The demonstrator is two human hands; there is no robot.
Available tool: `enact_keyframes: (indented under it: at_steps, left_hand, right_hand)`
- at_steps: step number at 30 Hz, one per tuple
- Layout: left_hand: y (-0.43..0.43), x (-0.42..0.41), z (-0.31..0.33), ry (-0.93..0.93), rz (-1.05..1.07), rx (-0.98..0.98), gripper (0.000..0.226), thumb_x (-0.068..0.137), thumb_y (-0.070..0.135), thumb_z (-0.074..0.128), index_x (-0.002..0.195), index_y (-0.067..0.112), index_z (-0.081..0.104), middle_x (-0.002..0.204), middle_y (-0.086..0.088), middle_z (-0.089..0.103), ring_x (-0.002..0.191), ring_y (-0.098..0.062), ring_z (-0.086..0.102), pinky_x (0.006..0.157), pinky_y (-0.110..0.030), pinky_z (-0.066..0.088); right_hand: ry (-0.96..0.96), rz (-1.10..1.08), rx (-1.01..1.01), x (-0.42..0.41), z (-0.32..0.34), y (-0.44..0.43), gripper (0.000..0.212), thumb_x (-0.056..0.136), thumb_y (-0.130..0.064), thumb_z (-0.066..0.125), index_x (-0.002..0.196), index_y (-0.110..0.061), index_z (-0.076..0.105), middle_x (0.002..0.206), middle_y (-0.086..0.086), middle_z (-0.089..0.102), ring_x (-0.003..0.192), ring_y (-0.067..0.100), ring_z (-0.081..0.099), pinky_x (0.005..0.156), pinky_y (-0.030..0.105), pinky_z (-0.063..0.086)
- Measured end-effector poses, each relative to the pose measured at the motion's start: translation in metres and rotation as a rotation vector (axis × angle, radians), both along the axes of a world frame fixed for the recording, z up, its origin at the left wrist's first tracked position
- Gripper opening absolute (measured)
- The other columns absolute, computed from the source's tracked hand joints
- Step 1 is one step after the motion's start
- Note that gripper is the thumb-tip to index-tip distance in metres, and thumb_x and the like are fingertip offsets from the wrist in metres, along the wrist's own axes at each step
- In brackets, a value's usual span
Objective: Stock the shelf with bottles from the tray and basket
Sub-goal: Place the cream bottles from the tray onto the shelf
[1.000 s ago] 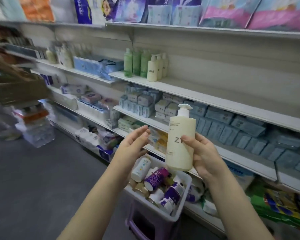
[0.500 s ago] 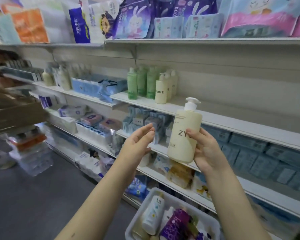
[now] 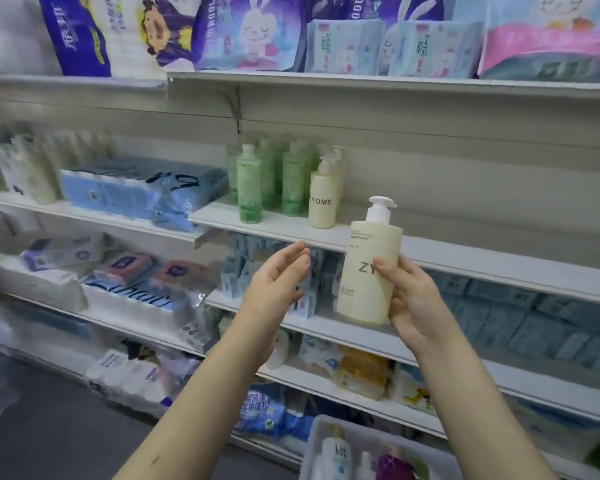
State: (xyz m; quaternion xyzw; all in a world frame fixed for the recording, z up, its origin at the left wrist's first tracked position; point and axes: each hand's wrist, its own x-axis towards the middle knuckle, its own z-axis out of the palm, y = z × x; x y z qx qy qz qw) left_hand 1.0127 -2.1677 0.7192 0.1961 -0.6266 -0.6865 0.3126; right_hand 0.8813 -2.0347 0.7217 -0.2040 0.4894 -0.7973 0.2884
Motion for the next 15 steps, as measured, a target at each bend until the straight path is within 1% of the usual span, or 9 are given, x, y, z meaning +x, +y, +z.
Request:
enact_keyframes:
  at_steps: [2, 4, 6, 8, 9, 12, 15]
  left_hand:
    - [-0.028, -0.005, 0.002, 0.009, -0.057, -0.001, 0.029, 0.097, 0.03, 0.055, 0.126, 0.033, 0.056, 0.128, 0.013, 0.061, 0.118, -0.005, 0.057, 0.099, -0.031, 0.047]
    - [-0.053, -0.01, 0.001, 0.02, -0.103, -0.003, 0.028, 0.097, 0.03, 0.055, 0.124, 0.035, 0.055, 0.128, 0.014, 0.061, 0.118, -0.006, 0.056, 0.098, -0.03, 0.047]
    - [-0.071, -0.017, 0.0, 0.022, -0.141, 0.011, 0.026, 0.096, 0.031, 0.055, 0.121, 0.037, 0.054, 0.128, 0.015, 0.06, 0.119, -0.007, 0.056, 0.098, -0.03, 0.047]
    - [-0.082, -0.023, -0.002, 0.019, -0.173, 0.008, 0.025, 0.096, 0.032, 0.055, 0.12, 0.038, 0.054, 0.126, 0.017, 0.06, 0.119, -0.007, 0.055, 0.099, -0.032, 0.047]
    - [-0.087, -0.026, -0.003, 0.015, -0.182, 0.006, 0.025, 0.096, 0.032, 0.055, 0.121, 0.038, 0.054, 0.125, 0.018, 0.06, 0.119, -0.007, 0.055, 0.1, -0.032, 0.046]
    - [-0.093, -0.038, -0.001, 0.006, -0.194, 0.017, 0.033, 0.097, 0.032, 0.054, 0.13, 0.034, 0.052, 0.13, 0.014, 0.058, 0.12, -0.008, 0.054, 0.103, -0.035, 0.045]
    - [-0.093, -0.05, 0.002, 0.022, -0.174, 0.01, 0.037, 0.098, 0.03, 0.054, 0.134, 0.03, 0.05, 0.133, 0.013, 0.056, 0.121, -0.009, 0.054, 0.101, -0.032, 0.045]
  right_hand:
    - [0.008, -0.067, 0.0, 0.003, 0.0, -0.019, 0.048, 0.073, -0.019, 0.067, 0.121, -0.014, 0.063, 0.109, 0.007, 0.072, 0.094, 0.02, 0.068, 0.073, 0.037, 0.059]
    - [0.016, -0.127, 0.001, 0.006, -0.001, -0.036, 0.048, 0.074, -0.02, 0.067, 0.121, -0.016, 0.062, 0.111, 0.006, 0.071, 0.098, 0.021, 0.067, 0.081, 0.04, 0.057]
    - [0.023, -0.171, 0.002, 0.008, -0.001, -0.047, 0.048, 0.075, -0.021, 0.067, 0.123, -0.017, 0.062, 0.113, 0.005, 0.071, 0.101, 0.021, 0.067, 0.085, 0.042, 0.056]
    - [0.041, -0.206, -0.001, 0.009, 0.0, -0.054, 0.05, 0.076, -0.022, 0.067, 0.125, -0.016, 0.061, 0.115, 0.004, 0.071, 0.103, 0.021, 0.067, 0.083, 0.041, 0.056]
    - [0.048, -0.22, 0.0, 0.009, 0.001, -0.056, 0.05, 0.076, -0.023, 0.067, 0.125, -0.016, 0.061, 0.115, 0.004, 0.071, 0.102, 0.02, 0.067, 0.081, 0.039, 0.057]
    - [0.071, -0.247, -0.008, 0.001, 0.005, -0.058, 0.049, 0.076, -0.024, 0.067, 0.124, -0.017, 0.061, 0.115, 0.003, 0.071, 0.101, 0.018, 0.068, 0.071, 0.031, 0.058]
    - [0.092, -0.241, -0.016, -0.016, 0.01, -0.056, 0.042, 0.079, -0.024, 0.065, 0.12, -0.017, 0.061, 0.114, 0.003, 0.071, 0.102, 0.019, 0.068, 0.077, 0.033, 0.06]
